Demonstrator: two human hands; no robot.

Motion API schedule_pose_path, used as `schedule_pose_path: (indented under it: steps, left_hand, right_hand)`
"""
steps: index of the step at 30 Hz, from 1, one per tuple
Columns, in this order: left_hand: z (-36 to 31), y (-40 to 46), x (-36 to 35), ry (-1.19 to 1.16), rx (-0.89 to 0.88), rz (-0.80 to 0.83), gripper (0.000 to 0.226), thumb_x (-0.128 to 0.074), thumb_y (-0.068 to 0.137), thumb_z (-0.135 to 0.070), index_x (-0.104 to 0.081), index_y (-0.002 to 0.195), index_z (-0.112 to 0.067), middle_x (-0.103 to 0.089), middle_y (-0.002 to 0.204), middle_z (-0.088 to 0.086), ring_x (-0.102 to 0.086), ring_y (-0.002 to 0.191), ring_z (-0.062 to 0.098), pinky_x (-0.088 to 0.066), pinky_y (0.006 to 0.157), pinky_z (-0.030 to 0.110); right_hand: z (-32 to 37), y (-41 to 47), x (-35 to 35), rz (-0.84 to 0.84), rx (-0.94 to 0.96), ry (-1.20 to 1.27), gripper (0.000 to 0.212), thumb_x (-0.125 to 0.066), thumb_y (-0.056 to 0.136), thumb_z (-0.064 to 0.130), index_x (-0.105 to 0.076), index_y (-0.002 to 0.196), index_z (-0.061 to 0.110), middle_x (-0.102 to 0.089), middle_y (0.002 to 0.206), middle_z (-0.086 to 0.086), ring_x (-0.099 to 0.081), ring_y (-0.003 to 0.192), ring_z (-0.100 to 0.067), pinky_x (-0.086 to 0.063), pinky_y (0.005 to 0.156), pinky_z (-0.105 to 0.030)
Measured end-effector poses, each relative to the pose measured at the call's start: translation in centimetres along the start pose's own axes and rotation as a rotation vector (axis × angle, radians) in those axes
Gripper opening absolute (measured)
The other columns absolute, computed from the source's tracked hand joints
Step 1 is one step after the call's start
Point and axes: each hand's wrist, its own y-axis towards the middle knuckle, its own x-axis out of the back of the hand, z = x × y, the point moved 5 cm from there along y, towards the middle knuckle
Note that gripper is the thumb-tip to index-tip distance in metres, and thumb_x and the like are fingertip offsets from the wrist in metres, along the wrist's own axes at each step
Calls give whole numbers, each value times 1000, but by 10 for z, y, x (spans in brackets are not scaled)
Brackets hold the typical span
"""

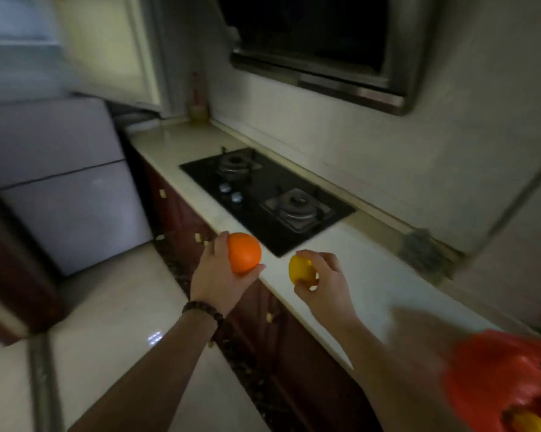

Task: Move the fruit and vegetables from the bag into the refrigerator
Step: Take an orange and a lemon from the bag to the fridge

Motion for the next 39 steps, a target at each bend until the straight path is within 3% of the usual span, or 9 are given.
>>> schedule_pose_path:
  steps: [5, 8, 12, 15, 23, 30, 33, 36, 39]
  left_hand:
    - [80, 26, 84, 42, 133, -165, 93, -71, 66, -61, -29, 139, -22, -43, 135, 8, -52, 111, 31, -51, 86, 45]
    - [120, 40, 120, 65, 212, -241, 89, -74, 68, -55, -29, 138, -22, -42, 135, 6, -52, 111, 29, -50, 86, 42]
    - [167, 69, 153, 115, 285, -321, 89, -76, 69, -51, -30, 138, -21, -41, 137, 7, -51, 112, 29, -48, 84, 40]
    - [200, 106, 169, 159, 313, -363, 89, -77, 68, -49, -31, 138, -19, -42, 137, 7, -53, 112, 28, -49, 84, 39]
    - [265, 253, 220, 220, 370, -447, 88, -75, 68, -52, -31, 138, -20, -43, 135, 6, -54, 112, 28, -50, 87, 42]
    - [320, 354, 254, 233, 418, -508, 89, -74, 68, -53, -30, 138, -21, -42, 136, 6, -55, 111, 29, -51, 85, 41]
    - [346, 393, 268, 238, 426, -519, 88, -74, 69, -53, -30, 138, -20, -41, 136, 6, -54, 112, 29, -49, 85, 39]
    - [376, 435, 285, 236, 417, -532, 88, -74, 69, -54, -31, 138, -21, -41, 136, 5, -53, 113, 28, -49, 84, 39]
    - [412, 479, 305, 232, 400, -552, 89, -74, 69, -54, -30, 139, -21, -40, 137, 5, -52, 114, 28, -50, 86, 41]
  right_hand:
    - [67, 48, -90, 148, 123, 135, 53, -70, 79, 13, -51, 125, 32, -37, 120, 8, -49, 102, -12, -44, 80, -16]
    - [101, 75, -144, 220, 199, 171, 52, -70, 80, 14, -52, 126, 30, -40, 122, 5, -49, 105, -12, -38, 79, -5]
    - [142, 117, -213, 311, 277, 192, 53, -69, 81, 18, -50, 128, 31, -40, 125, 6, -47, 106, -9, -40, 84, -13]
    - [167, 157, -260, 350, 345, 203, 54, -68, 80, 17, -49, 130, 29, -41, 125, 5, -46, 106, -9, -34, 81, -6]
    - [224, 314, -357, 378, 431, 244, 53, -69, 81, 17, -50, 130, 26, -43, 125, 5, -46, 106, -5, -33, 73, -1]
    - [282, 428, -426, 387, 523, 244, 53, -69, 80, 10, -52, 129, 21, -44, 126, -4, -46, 106, -13, -33, 74, -4]
    - [303, 464, -456, 390, 540, 240, 51, -66, 82, 10, -50, 130, 21, -41, 129, -4, -41, 105, -9, -36, 67, 1]
    - [326, 497, -491, 372, 567, 247, 49, -67, 83, 10, -51, 128, 19, -41, 129, -7, -41, 105, -10, -34, 69, 7]
    - [355, 536, -531, 352, 580, 269, 49, -69, 82, 14, -51, 127, 17, -41, 129, -8, -42, 106, -12, -38, 67, 2]
